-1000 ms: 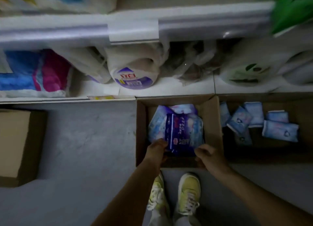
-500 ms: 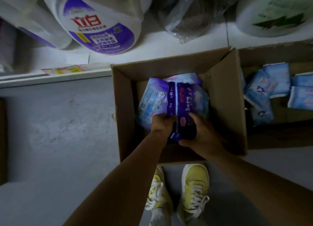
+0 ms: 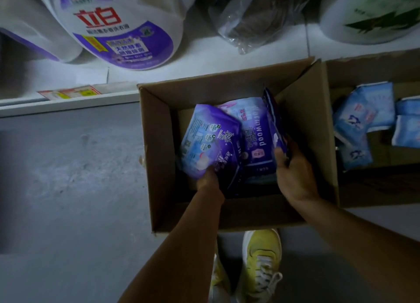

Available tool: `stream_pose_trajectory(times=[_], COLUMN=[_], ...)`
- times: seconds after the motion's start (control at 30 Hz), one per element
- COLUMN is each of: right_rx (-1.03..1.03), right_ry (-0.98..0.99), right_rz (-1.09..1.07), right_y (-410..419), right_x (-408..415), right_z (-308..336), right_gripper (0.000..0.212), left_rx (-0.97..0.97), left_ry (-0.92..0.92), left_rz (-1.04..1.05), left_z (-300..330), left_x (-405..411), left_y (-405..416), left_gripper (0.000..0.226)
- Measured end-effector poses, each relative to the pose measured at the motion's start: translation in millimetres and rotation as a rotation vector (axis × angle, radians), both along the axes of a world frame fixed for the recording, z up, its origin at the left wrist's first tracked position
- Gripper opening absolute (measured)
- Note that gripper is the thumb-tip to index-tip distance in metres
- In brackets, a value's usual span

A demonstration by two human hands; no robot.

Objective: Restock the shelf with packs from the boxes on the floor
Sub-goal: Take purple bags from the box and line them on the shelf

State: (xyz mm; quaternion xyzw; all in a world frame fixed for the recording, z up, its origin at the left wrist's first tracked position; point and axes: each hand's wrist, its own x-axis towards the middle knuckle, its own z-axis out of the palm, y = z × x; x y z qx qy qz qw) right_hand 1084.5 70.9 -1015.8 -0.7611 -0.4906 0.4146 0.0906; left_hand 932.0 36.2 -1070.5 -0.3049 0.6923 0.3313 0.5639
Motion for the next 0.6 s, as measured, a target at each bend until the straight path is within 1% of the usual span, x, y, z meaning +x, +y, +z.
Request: stream_pose_trajectory(times=[0.03, 0.1, 0.13, 0.17, 0.23, 0.27, 0.33, 0.37, 0.4, 0.43, 0.47, 0.53, 0.57, 0.6], right_rx=[0.008, 0.007, 0.004, 0.001, 0.006, 0.012, 0.023, 0.025, 0.027, 0.028, 0.031, 0.032, 0.030, 0.026], right_ry=[0.012, 0.027, 0.028, 0.028, 0.015, 0.002, -0.029, -0.045, -0.062, -0.076, -0.085, -0.076, -0.057, -0.032], right_rz=[-0.009, -0.021, -0.029, -0.044, -0.086, -0.108, -0.136, -0.139, -0.136, -0.134, -0.133, -0.145, -0.159, -0.176], right_y=[-2, -6, -7, -8, -9, -8, -7, -7, -8, -9, -9, -11, -11, -12], right_x=[1, 3, 4, 5, 5, 5, 4, 4, 3, 2, 1, -2, -3, -3], right_z=[-2, -4, -5, -5, -2, 2, 14, 22, 31, 41, 51, 73, 86, 97], right_gripper=[0.045, 0.045, 0.045, 0.044, 0.042, 0.042, 0.043, 0.043, 0.044, 0.045, 0.045, 0.045, 0.045, 0.044], left_rx=[-0.003, -0.023, -0.040, -0.057, -0.019, -0.008, 0.012, 0.024, 0.042, 0.067, 0.091, 0.107, 0.117, 0.134], left_ry=[-0.029, -0.048, -0.055, -0.041, 0.009, 0.082, 0.246, 0.304, 0.335, 0.343, 0.339, 0.308, 0.284, 0.260], left_rz=[-0.013, -0.050, -0.028, -0.022, 0.056, 0.082, 0.094, 0.075, 0.040, 0.003, -0.032, -0.069, -0.086, -0.089], left_z=[-15, -51, -59, -51, -13, 2, 25, 36, 48, 59, 69, 88, 103, 114], left_x=[3, 10, 11, 13, 16, 17, 18, 17, 16, 14, 12, 7, 4, 1], left_y=[-2, -10, -11, -5, 9, 12, 13, 11, 8, 5, 4, 3, 6, 8], left_gripper=[0.056, 0.071, 0.077, 0.078, 0.068, 0.069, 0.087, 0.096, 0.100, 0.098, 0.087, 0.044, 0.029, 0.022])
